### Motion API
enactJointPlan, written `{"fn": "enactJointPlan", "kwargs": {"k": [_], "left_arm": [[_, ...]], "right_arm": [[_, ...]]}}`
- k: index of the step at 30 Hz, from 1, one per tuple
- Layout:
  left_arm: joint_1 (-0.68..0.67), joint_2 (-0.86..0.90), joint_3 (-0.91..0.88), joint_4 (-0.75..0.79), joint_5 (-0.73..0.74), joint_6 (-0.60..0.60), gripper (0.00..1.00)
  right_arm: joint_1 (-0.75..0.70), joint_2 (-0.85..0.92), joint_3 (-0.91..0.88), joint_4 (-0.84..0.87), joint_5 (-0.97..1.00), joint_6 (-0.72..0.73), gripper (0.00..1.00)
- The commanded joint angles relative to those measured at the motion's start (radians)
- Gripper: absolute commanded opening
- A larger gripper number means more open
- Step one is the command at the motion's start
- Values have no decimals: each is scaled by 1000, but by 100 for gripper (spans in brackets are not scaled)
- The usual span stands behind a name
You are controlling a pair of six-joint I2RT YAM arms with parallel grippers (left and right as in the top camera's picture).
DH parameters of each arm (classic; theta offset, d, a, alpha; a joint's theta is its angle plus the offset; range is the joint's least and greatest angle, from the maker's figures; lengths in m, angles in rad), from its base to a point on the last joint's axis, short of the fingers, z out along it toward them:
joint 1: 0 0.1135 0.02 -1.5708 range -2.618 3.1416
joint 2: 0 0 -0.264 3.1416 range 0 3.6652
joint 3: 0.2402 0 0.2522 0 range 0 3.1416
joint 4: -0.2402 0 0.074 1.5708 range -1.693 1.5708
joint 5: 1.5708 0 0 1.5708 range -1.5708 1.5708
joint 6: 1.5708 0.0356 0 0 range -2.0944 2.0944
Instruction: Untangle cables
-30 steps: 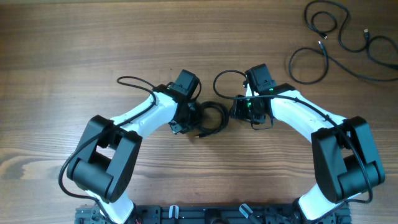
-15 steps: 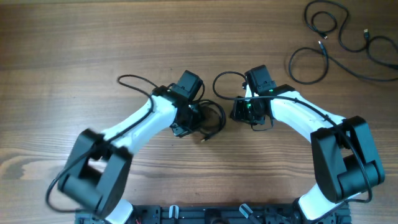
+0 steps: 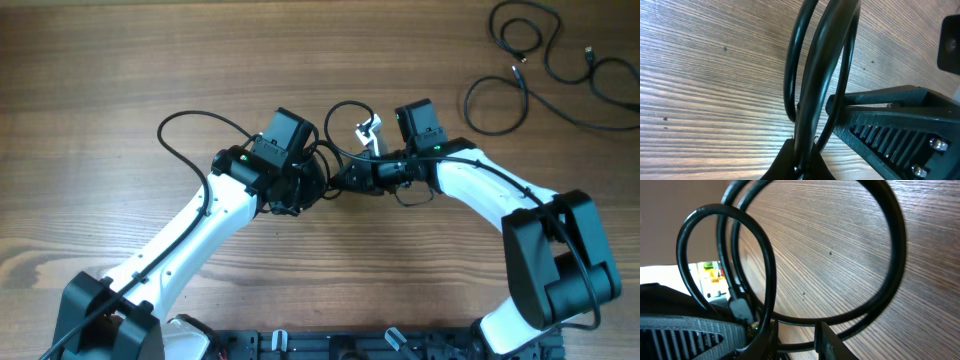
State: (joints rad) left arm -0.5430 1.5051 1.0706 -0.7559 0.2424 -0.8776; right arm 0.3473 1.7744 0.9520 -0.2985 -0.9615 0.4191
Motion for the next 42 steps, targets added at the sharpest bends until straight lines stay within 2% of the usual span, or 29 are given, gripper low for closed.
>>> {"fn": "enactJointPlan", "kwargs": {"k": [1, 4, 6, 8, 11, 15, 18, 20, 22, 24, 27, 31, 35, 37, 39, 40, 42], "left_arm": [[-2, -39, -2, 23, 133, 10, 4], [-2, -118, -2, 69, 240, 10, 4], [-2, -202, -2, 103, 320, 10, 4], [0, -279, -2, 109, 323, 10, 4], [68, -417, -2, 36, 204, 10, 4], [202, -526, -2, -102, 84, 10, 4], [337, -574, -2, -201, -9, 10, 4], [413, -580, -2, -227, 3, 9, 4], [454, -578, -3, -210, 168, 10, 4], [437, -569, -3, -103, 456, 84, 4], [417, -562, -3, -3, 664, 74, 4], [416, -562, -3, 77, 728, -26, 4], [416, -562, -3, 238, 955, -128, 4], [416, -562, -3, 271, 1033, -156, 4], [416, -562, -3, 270, 1070, -156, 4], [416, -562, -3, 270, 1070, -156, 4], [417, -561, -3, 270, 1065, -156, 4]], "right_arm": [[2, -31, -2, -21, 42, 10, 27], [2, -31, -2, -89, 199, 11, 27], [2, -31, -2, -106, 217, 10, 26], [2, -31, -2, -120, 255, 18, 22], [1, -31, -2, -198, 406, 87, 23], [-32, -44, 10, -224, 399, 85, 24], [-105, -111, 115, -351, 402, 19, 26], [-140, -166, 191, -448, 408, -25, 26], [-138, -232, 226, -473, 347, -40, 29], [-107, -256, 226, -427, 182, -60, 37], [-45, -252, 225, -397, 121, -40, 38], [32, -252, 225, -365, 181, 20, 38], [34, -242, 224, -369, 333, 56, 37], [34, -240, 224, -391, 503, 119, 30], [24, -240, 224, -411, 610, 153, 12], [14, -240, 224, -415, 625, 153, 7], [-34, -241, 225, -431, 555, 126, 11]]}}
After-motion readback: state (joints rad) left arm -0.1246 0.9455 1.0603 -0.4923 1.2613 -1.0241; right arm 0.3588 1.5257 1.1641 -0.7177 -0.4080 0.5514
